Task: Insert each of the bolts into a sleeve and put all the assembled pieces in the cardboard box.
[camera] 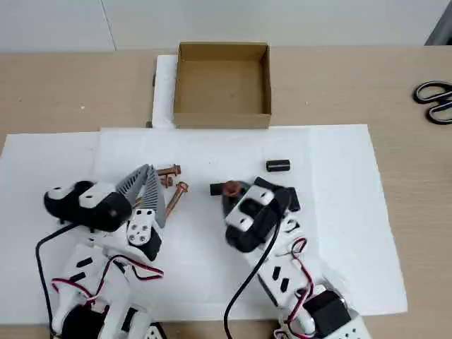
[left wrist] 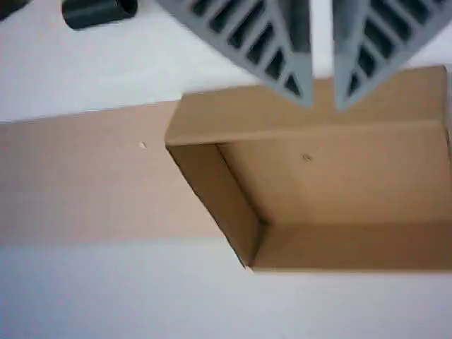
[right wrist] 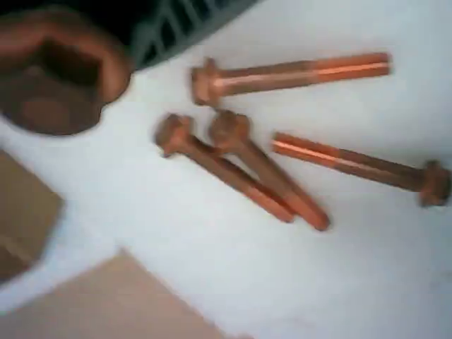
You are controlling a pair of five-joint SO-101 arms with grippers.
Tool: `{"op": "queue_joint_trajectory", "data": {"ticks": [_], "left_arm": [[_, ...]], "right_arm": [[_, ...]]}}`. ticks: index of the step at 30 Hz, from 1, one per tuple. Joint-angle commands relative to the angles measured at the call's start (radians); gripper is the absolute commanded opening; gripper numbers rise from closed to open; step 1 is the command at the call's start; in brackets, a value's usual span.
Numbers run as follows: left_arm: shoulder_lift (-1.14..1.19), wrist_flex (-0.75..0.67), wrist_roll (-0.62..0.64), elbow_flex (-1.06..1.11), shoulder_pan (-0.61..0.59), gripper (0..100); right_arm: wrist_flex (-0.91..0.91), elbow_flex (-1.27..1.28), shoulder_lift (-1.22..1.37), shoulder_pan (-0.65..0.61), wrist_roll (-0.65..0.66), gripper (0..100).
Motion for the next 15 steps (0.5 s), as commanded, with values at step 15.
{"op": "queue_joint_trajectory", "data": {"ticks": [15], "left_arm": [[-0.008,0.233,0.025,-0.039,-0.354,1]], "right_arm": [[0.191,-0.181,0.002,0.275,-0.218,0.2]]}}
